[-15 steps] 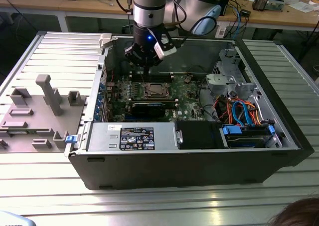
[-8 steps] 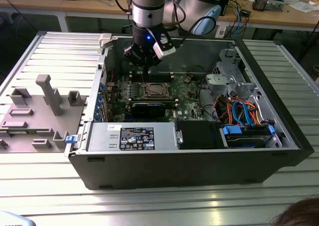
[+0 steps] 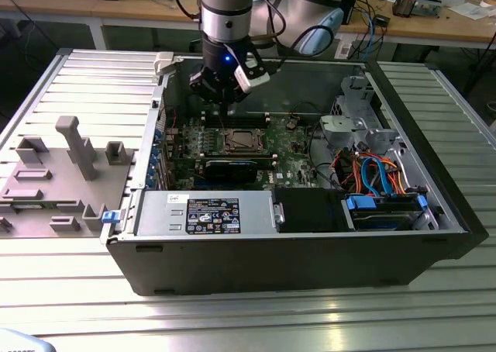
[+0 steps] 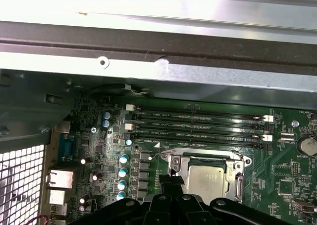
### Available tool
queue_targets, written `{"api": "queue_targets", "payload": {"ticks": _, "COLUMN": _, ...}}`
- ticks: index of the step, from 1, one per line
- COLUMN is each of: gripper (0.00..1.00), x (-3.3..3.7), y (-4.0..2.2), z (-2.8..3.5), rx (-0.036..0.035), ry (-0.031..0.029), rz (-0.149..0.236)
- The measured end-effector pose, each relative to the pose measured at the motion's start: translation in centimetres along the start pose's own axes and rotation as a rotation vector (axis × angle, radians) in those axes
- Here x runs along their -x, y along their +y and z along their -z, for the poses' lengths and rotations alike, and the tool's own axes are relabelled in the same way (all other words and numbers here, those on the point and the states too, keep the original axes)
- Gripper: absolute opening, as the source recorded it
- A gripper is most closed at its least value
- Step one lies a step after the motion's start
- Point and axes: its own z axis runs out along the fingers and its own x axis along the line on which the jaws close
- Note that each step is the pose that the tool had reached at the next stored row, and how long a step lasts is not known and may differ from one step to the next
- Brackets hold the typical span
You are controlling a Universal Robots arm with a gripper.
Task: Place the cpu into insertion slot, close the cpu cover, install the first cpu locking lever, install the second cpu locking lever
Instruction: 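Install the first cpu locking lever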
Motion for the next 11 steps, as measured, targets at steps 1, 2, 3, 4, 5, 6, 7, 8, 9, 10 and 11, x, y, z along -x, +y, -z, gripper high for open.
{"api": "queue_targets", "payload": {"ticks": 1, "gripper": 0.11, "x": -0.10, "y": 0.01, "z": 0.00, "rx": 0.0000, "ry": 0.0001, "rz": 0.000}}
{"api": "queue_targets", "payload": {"ticks": 2, "gripper": 0.11, "x": -0.21, "y": 0.02, "z": 0.00, "rx": 0.0000, "ry": 0.0000, "rz": 0.000}}
{"api": "queue_targets", "payload": {"ticks": 3, "gripper": 0.11, "x": -0.41, "y": 0.03, "z": 0.00, "rx": -0.0001, "ry": 0.0001, "rz": 0.000}}
{"api": "queue_targets", "payload": {"ticks": 4, "gripper": 0.11, "x": -0.68, "y": 0.06, "z": 0.00, "rx": -0.0001, "ry": -0.0001, "rz": 0.000}}
{"api": "queue_targets", "payload": {"ticks": 5, "gripper": 0.11, "x": -0.93, "y": 0.09, "z": -0.01, "rx": 0.0000, "ry": -0.0003, "rz": 0.000}}
{"api": "queue_targets", "payload": {"ticks": 6, "gripper": 0.11, "x": -1.12, "y": 0.11, "z": -0.01, "rx": -0.0001, "ry": -0.0003, "rz": 0.000}}
{"api": "queue_targets", "payload": {"ticks": 7, "gripper": 0.11, "x": -1.61, "y": 0.18, "z": -0.02, "rx": -0.0001, "ry": -0.0006, "rz": 0.000}}
{"api": "queue_targets", "payload": {"ticks": 8, "gripper": 0.11, "x": -1.90, "y": 0.22, "z": -0.03, "rx": 0.0000, "ry": -0.0007, "rz": 0.000}}
{"api": "queue_targets", "payload": {"ticks": 9, "gripper": 0.11, "x": -2.12, "y": 0.24, "z": -0.03, "rx": -0.0001, "ry": -0.0007, "rz": 0.000}}
{"api": "queue_targets", "payload": {"ticks": 10, "gripper": 0.11, "x": -2.37, "y": 0.27, "z": -0.03, "rx": 0.0000, "ry": -0.0008, "rz": 0.000}}
{"api": "queue_targets", "payload": {"ticks": 11, "gripper": 0.11, "x": -2.62, "y": 0.32, "z": -0.04, "rx": 0.0001, "ry": -0.0009, "rz": 0.000}}
